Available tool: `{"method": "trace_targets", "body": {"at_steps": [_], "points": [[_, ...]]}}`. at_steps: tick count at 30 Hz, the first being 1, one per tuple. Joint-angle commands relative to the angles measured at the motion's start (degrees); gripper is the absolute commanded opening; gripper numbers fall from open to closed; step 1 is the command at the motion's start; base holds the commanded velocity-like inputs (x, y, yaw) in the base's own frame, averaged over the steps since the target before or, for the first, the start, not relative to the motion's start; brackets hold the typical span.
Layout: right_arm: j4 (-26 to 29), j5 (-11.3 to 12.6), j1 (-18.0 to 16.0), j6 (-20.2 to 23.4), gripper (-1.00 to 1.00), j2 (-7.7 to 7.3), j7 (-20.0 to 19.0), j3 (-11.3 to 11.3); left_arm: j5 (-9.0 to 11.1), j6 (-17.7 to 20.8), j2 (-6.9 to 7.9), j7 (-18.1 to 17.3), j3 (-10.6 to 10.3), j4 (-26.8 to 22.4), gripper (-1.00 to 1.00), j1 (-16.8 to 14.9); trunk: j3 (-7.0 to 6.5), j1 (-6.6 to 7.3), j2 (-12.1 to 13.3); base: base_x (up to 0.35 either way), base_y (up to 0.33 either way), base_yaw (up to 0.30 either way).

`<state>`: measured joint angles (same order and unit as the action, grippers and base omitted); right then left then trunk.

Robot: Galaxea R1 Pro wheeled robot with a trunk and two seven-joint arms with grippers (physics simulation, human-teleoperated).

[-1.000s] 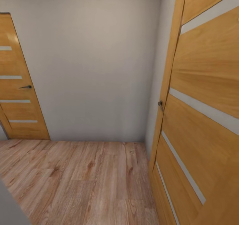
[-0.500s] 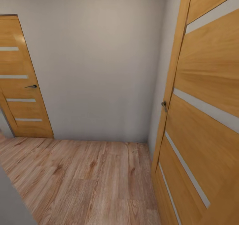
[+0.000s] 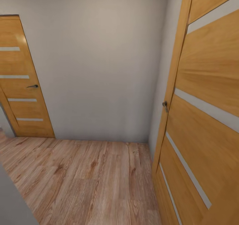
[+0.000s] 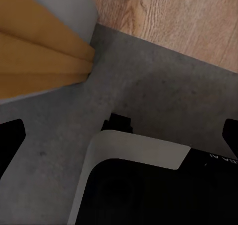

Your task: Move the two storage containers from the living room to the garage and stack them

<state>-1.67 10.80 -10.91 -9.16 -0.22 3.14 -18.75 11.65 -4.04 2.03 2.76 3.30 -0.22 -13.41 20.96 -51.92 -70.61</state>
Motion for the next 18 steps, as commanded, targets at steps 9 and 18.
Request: {"method": "trace_targets", "body": {"at_steps": [9,18], "points": [[-0.18,0.54,-0.07,-0.51,1.0,0.04,0.02,-0.49,0.14,0.06,0.08,0.05,0.31,0.05,1.0,-0.04,0.06,0.0,-0.04,0.239,0.0,0.0],[-0.18,0.59,-0.07,-0.51,1.0,0.04,0.02,-0.49,0.18,0.3,0.08,0.05,0.31,0.05,1.0,-0.04,0.06,0.0,-0.04,0.32,0.0,0.0]]}}
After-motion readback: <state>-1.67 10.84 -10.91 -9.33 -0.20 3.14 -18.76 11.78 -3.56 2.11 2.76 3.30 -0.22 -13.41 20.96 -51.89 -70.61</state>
